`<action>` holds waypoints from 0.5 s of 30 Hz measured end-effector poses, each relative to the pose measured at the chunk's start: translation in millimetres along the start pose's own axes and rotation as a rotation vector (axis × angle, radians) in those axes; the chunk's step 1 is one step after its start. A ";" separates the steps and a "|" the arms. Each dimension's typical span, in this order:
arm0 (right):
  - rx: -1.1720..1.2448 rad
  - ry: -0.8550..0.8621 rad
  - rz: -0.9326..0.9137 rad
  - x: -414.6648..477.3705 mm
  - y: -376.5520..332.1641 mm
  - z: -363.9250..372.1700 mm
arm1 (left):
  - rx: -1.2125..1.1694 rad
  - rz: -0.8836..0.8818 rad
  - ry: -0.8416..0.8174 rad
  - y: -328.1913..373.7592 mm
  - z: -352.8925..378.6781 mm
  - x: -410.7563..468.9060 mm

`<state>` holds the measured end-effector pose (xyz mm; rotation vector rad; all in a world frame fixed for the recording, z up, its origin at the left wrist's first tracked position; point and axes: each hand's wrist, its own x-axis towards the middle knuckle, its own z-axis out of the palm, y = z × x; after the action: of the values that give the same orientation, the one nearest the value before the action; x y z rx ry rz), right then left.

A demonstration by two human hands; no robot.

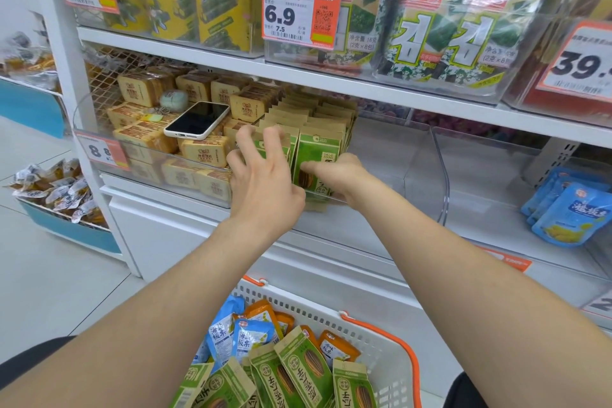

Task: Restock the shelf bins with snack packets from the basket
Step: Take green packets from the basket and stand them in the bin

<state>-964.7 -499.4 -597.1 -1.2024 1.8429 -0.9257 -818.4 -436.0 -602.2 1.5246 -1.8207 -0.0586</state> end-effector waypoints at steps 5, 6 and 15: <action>-0.149 -0.006 0.034 -8.8 -3.6 -3.9 | 0.022 0.000 0.006 0.7 0.6 -4.0; -0.163 -0.011 0.046 -10.3 -4.7 -5.0 | 0.028 -0.001 0.006 0.7 0.7 -4.5; -0.433 0.078 -0.034 -25.5 -10.1 -20.5 | 0.124 0.045 0.086 2.4 -4.2 -8.3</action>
<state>-970.9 -475.0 -573.9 -1.4729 2.1630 -0.6129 -817.9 -426.4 -602.2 1.5457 -1.8181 0.1419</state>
